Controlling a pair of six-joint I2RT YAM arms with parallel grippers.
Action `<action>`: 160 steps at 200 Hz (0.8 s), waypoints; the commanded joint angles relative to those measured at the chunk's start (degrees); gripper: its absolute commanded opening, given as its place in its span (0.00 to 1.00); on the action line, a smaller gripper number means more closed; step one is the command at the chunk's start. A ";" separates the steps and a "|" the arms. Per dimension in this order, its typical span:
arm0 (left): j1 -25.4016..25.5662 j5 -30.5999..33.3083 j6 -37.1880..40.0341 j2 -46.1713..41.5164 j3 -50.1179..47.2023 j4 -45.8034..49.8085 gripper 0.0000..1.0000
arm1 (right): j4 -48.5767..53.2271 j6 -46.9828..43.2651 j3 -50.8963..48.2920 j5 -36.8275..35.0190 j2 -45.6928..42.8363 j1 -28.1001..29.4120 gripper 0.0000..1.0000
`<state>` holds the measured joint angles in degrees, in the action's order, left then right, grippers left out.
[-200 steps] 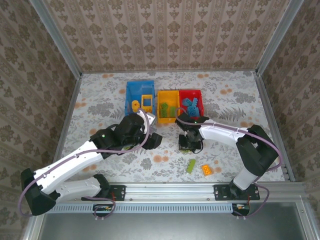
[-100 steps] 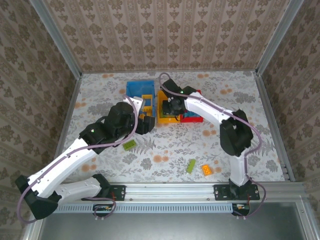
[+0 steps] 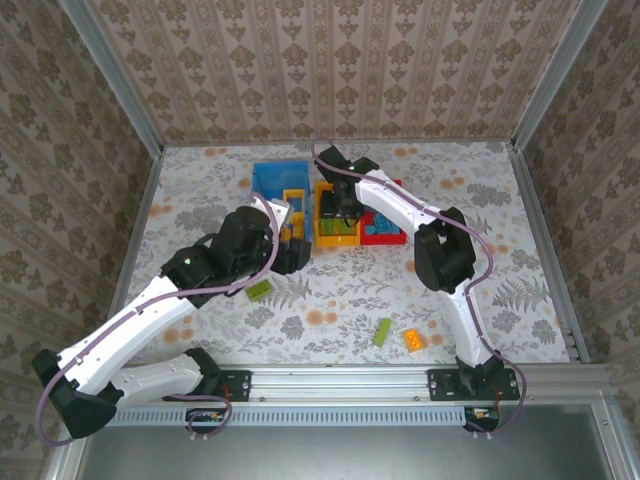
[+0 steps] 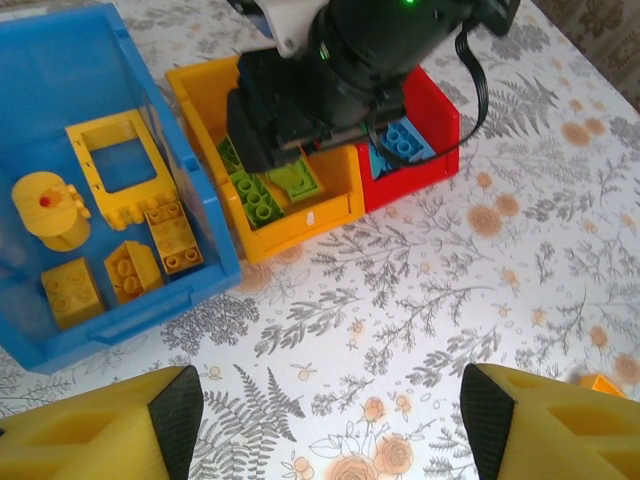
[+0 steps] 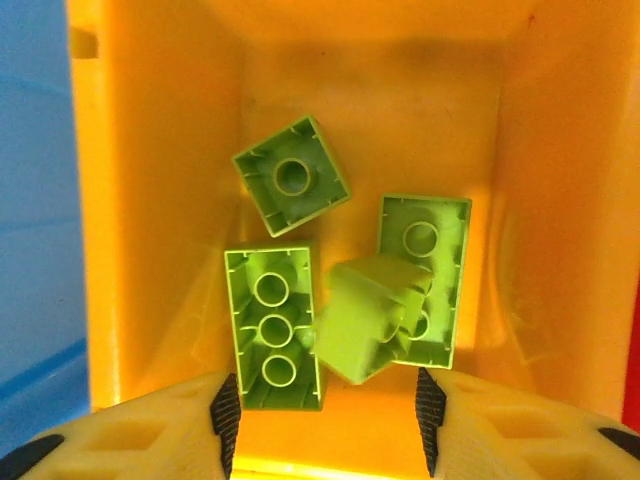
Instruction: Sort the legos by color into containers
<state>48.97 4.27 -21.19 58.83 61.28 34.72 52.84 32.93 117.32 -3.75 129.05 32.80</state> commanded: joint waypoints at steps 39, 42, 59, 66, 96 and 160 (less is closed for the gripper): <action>0.90 -11.17 7.39 6.32 0.62 -2.32 0.75 | 3.13 -1.97 0.27 -4.09 -11.05 0.18 0.57; 1.27 -11.66 8.18 6.98 0.94 -2.60 0.75 | 2.89 -2.09 -0.56 -4.30 -12.10 0.16 0.57; 4.32 -14.34 12.80 11.24 3.15 -3.33 0.77 | 0.39 -2.34 -8.19 -4.77 -19.36 -1.02 0.57; 5.82 -15.24 14.78 13.55 4.06 -3.34 0.78 | -0.63 -2.10 -11.97 -4.62 -22.74 -1.89 0.57; 14.04 -17.05 23.16 22.82 7.17 -5.75 0.79 | -2.32 -1.18 -28.87 -3.44 -37.90 -6.96 0.58; 25.87 -14.75 38.67 41.16 14.91 -13.74 0.83 | 6.18 1.11 -48.63 3.04 -66.97 -20.42 0.65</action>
<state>72.60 -10.72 8.14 95.31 71.96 24.99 53.34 32.58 71.99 -4.21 69.01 16.43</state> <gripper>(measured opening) 0.827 0.636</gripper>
